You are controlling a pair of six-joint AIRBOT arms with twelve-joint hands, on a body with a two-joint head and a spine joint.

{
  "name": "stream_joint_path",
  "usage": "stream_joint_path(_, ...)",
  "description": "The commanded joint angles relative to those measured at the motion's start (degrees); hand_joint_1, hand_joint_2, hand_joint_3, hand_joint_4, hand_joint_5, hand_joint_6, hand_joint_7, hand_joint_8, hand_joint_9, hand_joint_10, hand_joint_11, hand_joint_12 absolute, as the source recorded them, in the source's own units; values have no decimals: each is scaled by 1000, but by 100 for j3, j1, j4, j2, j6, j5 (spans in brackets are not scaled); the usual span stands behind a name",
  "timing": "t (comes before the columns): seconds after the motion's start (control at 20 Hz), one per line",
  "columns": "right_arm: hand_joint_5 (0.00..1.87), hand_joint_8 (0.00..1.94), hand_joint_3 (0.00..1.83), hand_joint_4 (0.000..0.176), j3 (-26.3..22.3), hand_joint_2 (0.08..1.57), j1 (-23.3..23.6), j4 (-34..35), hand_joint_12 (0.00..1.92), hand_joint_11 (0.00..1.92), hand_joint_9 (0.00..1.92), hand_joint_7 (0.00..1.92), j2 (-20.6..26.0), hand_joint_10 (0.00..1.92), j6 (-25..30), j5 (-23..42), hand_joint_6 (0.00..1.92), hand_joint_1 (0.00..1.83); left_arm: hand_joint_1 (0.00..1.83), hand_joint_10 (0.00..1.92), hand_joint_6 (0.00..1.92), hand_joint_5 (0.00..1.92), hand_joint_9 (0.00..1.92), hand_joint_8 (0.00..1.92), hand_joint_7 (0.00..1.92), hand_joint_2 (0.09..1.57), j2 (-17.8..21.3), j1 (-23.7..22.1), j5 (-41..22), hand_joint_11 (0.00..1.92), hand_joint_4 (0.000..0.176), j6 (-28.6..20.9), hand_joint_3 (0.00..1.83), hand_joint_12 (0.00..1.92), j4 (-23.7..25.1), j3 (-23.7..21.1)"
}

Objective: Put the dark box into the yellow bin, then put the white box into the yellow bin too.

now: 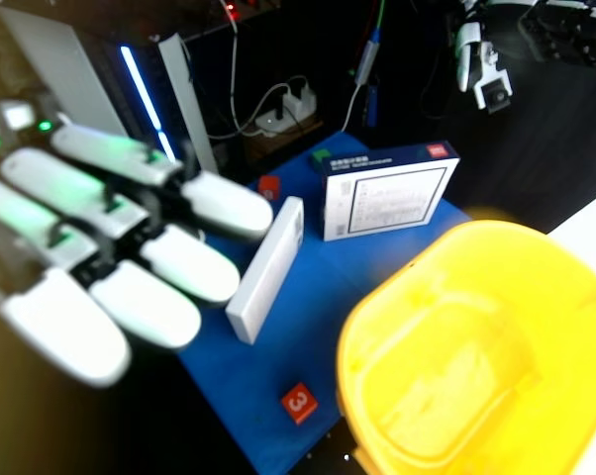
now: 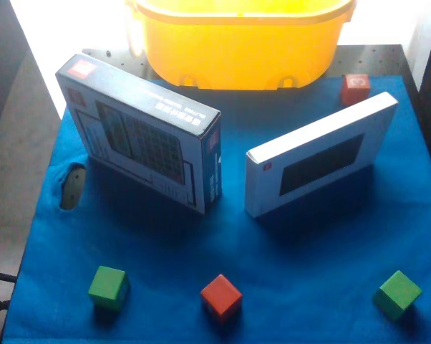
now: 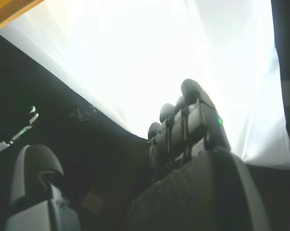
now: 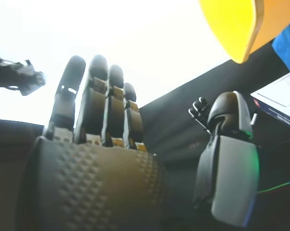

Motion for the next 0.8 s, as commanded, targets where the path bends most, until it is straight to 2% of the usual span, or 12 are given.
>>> stream_joint_path(0.0,519,1,4,0,23,986,99,41,150,502,535,532,-6,2,-20,688,1,188,246,8,1,121,72,1,153,1141,0,-64,-629,0,0,-35,1,207,-116,46)
stream_joint_path(0.2,553,3,12,0,27,1012,96,28,131,542,548,549,-14,2,-21,663,8,205,110,0,0,34,0,0,13,1168,-1,-137,-568,0,0,-128,11,12,96,57)
stream_joint_path(0.25,556,3,14,0,28,1020,95,24,130,542,545,550,-16,1,-21,657,8,203,107,0,0,18,0,0,2,1168,-1,-202,-516,0,24,-274,9,2,266,94)
stream_joint_path(0.3,558,4,14,0,30,1031,95,21,132,551,551,556,-18,2,-21,654,7,189,131,0,0,3,0,0,0,1143,-1,-258,-482,0,27,-414,0,0,443,123)
stream_joint_path(0.35,560,5,12,0,30,1030,95,18,127,544,551,560,-21,2,-21,653,7,189,115,0,0,0,0,0,0,1144,-1,-306,-464,0,19,-545,0,0,632,124)
stream_joint_path(0.4,549,3,10,0,30,1033,95,13,120,533,544,555,-27,0,-21,653,2,197,182,0,0,0,0,0,0,1094,-2,-353,-416,0,19,-656,0,0,883,119)
stream_joint_path(0.45,548,2,10,0,30,1036,94,10,122,538,543,555,-27,0,-21,653,1,202,211,0,0,0,0,0,0,1044,-2,-407,-319,0,26,-753,0,0,1147,98)
stream_joint_path(0.5,541,1,13,0,31,1048,89,9,122,540,541,554,-27,0,-21,648,0,201,219,0,0,0,0,0,0,980,-1,-474,-228,0,55,-870,0,0,1459,69)
stream_joint_path(0.55,536,0,11,0,35,1050,89,9,117,532,528,543,-28,0,-21,642,0,211,237,0,0,0,0,0,0,935,0,-525,-173,0,61,-948,0,0,1688,46)
stream_joint_path(0.65,488,0,13,0,38,1067,89,10,110,519,526,529,-36,1,-21,634,0,195,233,0,1,3,0,0,0,952,6,-596,-132,0,60,-1031,0,0,1992,1)
stream_joint_path(0.7,442,0,17,0,38,1086,88,5,108,513,528,509,-43,1,-21,613,0,193,210,0,0,0,0,0,0,973,11,-615,-117,1,45,-1079,4,0,2107,-20)
stream_joint_path(0.75,405,3,9,19,38,1081,86,-2,104,500,531,513,-48,2,-21,579,0,210,372,0,22,63,0,3,8,900,17,-629,-87,0,85,-1156,0,0,2220,-23)
